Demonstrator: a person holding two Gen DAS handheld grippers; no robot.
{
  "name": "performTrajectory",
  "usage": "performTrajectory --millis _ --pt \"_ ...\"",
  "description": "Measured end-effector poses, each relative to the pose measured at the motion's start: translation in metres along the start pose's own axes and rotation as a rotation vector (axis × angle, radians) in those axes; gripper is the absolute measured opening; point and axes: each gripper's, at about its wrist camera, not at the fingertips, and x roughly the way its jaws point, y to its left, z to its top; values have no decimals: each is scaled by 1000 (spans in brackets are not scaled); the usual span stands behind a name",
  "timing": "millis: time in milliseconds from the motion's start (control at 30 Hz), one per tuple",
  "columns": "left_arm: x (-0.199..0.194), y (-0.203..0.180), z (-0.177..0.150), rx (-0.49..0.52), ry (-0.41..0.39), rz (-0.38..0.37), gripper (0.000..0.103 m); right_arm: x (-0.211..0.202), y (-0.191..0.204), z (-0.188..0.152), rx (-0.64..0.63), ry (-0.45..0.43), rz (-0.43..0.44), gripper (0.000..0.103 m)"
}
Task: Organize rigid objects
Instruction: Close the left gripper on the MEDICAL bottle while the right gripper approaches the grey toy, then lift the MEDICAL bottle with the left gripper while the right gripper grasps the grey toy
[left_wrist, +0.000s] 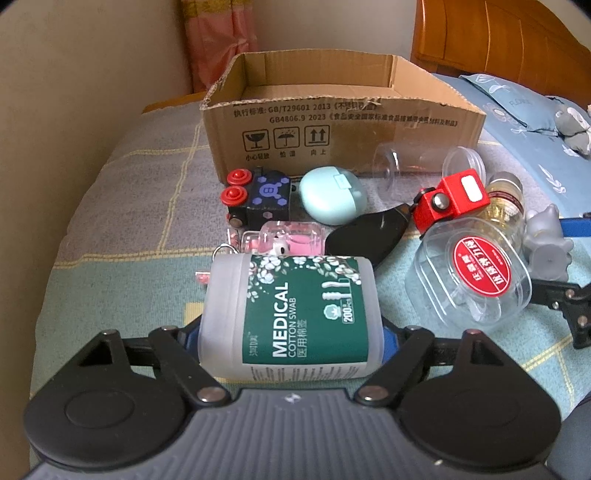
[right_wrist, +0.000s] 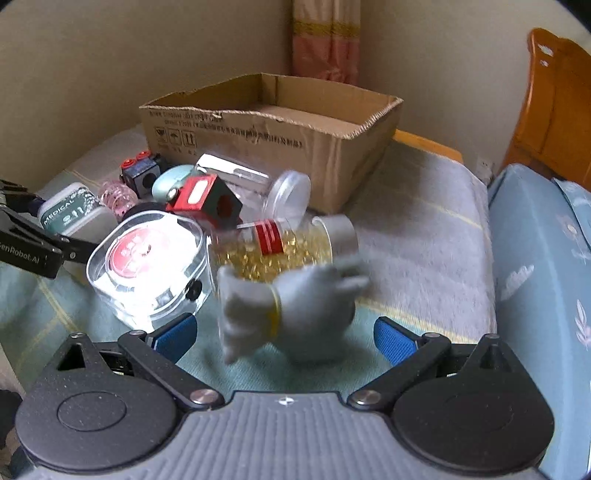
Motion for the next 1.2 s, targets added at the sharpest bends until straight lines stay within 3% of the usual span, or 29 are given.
performTrajectory --millis 100,267,567,700,800,900,1200 --pt "0 0 0 -2 -1 2 83 2 -4 4 0 -1 13 98" --pt "0 0 0 0 0 2 83 1 -5 5 5 3 43 81" --pt "-1 0 1 8 2 -2 83 -18 15 3 31 76 -75 80" --pt "0 0 1 12 -1 -3 83 -15 24 -10 -23 92 -81 81" --pt "0 1 1 7 -2 -9 83 -14 16 -15 3 70 -34 84" --pt "0 2 0 6 1 -12 83 -10 6 -23 21 68 13 103" --pt "1 1 1 11 5 -6 83 -16 3 -41 -45 -46 68 103"
